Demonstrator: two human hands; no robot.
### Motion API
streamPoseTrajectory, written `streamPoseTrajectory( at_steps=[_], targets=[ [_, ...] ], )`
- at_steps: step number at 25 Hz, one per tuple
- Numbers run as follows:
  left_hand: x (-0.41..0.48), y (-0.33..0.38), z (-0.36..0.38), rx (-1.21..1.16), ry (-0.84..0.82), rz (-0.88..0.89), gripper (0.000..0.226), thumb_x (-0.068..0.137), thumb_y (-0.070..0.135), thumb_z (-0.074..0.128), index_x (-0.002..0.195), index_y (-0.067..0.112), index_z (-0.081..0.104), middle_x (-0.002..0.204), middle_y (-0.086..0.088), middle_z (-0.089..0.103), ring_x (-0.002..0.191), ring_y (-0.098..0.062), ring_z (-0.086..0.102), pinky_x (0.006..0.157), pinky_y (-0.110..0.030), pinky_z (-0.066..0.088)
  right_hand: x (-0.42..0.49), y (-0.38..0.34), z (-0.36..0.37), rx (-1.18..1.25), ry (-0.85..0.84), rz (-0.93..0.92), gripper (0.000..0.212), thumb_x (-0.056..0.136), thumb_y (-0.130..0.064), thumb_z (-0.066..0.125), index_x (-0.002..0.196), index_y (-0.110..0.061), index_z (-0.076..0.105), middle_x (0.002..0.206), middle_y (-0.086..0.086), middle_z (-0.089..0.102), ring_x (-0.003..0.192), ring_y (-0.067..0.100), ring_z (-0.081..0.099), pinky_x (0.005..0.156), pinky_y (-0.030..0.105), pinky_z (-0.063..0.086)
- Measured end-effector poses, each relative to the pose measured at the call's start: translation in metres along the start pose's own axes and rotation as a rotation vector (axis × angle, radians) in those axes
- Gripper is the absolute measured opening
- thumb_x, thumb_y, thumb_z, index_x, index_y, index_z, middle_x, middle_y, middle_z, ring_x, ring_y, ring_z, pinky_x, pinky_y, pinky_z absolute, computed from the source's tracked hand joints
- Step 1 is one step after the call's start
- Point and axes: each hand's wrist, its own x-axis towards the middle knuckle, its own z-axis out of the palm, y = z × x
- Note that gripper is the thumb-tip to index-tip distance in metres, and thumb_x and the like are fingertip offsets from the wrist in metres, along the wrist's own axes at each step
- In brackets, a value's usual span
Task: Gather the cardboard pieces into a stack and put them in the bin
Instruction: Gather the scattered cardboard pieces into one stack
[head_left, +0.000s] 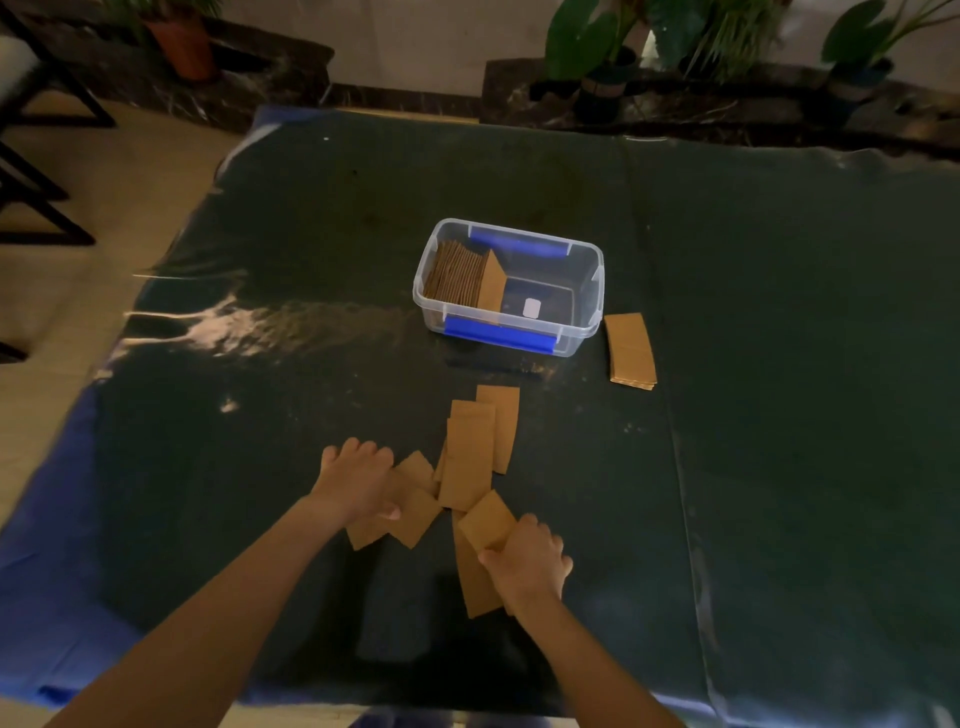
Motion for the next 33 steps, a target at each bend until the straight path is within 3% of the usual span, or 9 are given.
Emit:
streamPoseTrajectory(
  at_steps=[4,7,10,12,15,21,25,29,33],
  targets=[
    [-0.014,-0.03,-0.004,-0.222,-0.19,-0.165,0.055,0.083,0.048,0.056,0.128,0.018,0.044,0.132,-0.003,0.051,0.123,-0.024,0.045,0.101,-0.044,0.029,-0.001,0.009,-0.01,0.201,-0.116,0.008,0.037,0.084,-0.028,0.06,0.112,-0.007,0.047,0.116,0.012,0.059,0.101,0.024,0.059,0.079,0.034,0.05],
    [-0.028,-0.052,-0.009,-0.757,-0.127,-0.311,0.061,0.083,0.041,0.062,0.133,0.011,0.043,0.144,-0.011,0.04,0.127,-0.029,0.041,0.103,-0.04,0.032,-0.004,0.028,-0.024,0.262,-0.136,0.011,0.033,0.084,-0.026,0.06,0.108,-0.006,0.047,0.111,0.011,0.06,0.082,0.016,0.052,0.065,0.026,0.041],
    [-0.023,-0.016,-0.016,-1.279,-0.044,-0.379,0.053,0.08,0.04,0.066,0.123,0.012,0.053,0.137,-0.011,0.046,0.118,-0.028,0.047,0.1,-0.04,0.038,-0.004,0.044,-0.036,0.282,-0.124,0.014,0.04,0.085,-0.027,0.062,0.114,-0.004,0.047,0.115,0.012,0.059,0.089,0.019,0.053,0.069,0.026,0.038],
    [-0.006,0.033,-0.018,-1.274,-0.088,-0.411,0.059,0.084,0.039,0.06,0.132,0.009,0.044,0.134,-0.011,0.048,0.12,-0.031,0.046,0.101,-0.043,0.038,-0.005,0.048,-0.045,0.298,-0.118,0.024,0.044,0.085,-0.027,0.061,0.119,-0.004,0.045,0.12,0.013,0.057,0.102,0.024,0.056,0.073,0.027,0.038],
    [0.019,0.101,-0.022,-0.935,0.021,-0.43,0.058,0.087,0.041,0.054,0.129,0.004,0.039,0.133,-0.018,0.039,0.12,-0.033,0.04,0.099,-0.042,0.039,-0.01,0.053,-0.058,0.289,-0.12,0.017,0.043,0.087,-0.028,0.06,0.12,-0.004,0.045,0.12,0.013,0.056,0.097,0.022,0.054,0.074,0.027,0.039],
    [0.03,0.127,-0.015,-0.648,0.205,-0.44,0.068,0.079,0.047,0.063,0.125,0.003,0.037,0.127,-0.019,0.041,0.111,-0.031,0.046,0.09,-0.038,0.042,0.0,0.055,-0.101,0.444,-0.065,-0.009,0.055,0.086,-0.028,0.063,0.13,-0.005,0.04,0.125,0.011,0.052,0.103,0.023,0.053,0.08,0.031,0.04],
    [0.036,0.119,-0.017,-0.765,0.204,-0.469,0.064,0.079,0.04,0.066,0.124,0.004,0.039,0.125,-0.019,0.054,0.115,-0.035,0.05,0.095,-0.045,0.04,0.055,0.003,-0.111,0.562,-0.046,-0.052,0.055,0.086,-0.031,0.062,0.13,-0.006,0.04,0.129,0.012,0.051,0.109,0.024,0.052,0.085,0.033,0.042],
    [0.032,0.107,-0.011,-1.028,0.241,-0.457,0.046,0.08,0.026,0.064,0.111,0.007,0.036,0.109,-0.017,0.06,0.1,-0.035,0.058,0.086,-0.048,0.048,0.103,-0.049,-0.082,0.282,-0.04,-0.066,0.058,0.087,-0.041,0.057,0.131,-0.008,0.04,0.138,0.014,0.039,0.126,0.031,0.04,0.103,0.045,0.041],
    [0.029,0.106,-0.015,-1.184,0.293,-0.483,0.045,0.087,0.015,0.05,0.128,0.009,0.032,0.117,-0.017,0.056,0.098,-0.032,0.059,0.079,-0.042,0.051,0.109,-0.064,-0.057,0.133,0.057,0.044,0.063,0.081,-0.044,0.062,0.131,-0.012,0.04,0.138,0.012,0.035,0.125,0.031,0.037,0.103,0.043,0.039]
  ],
)
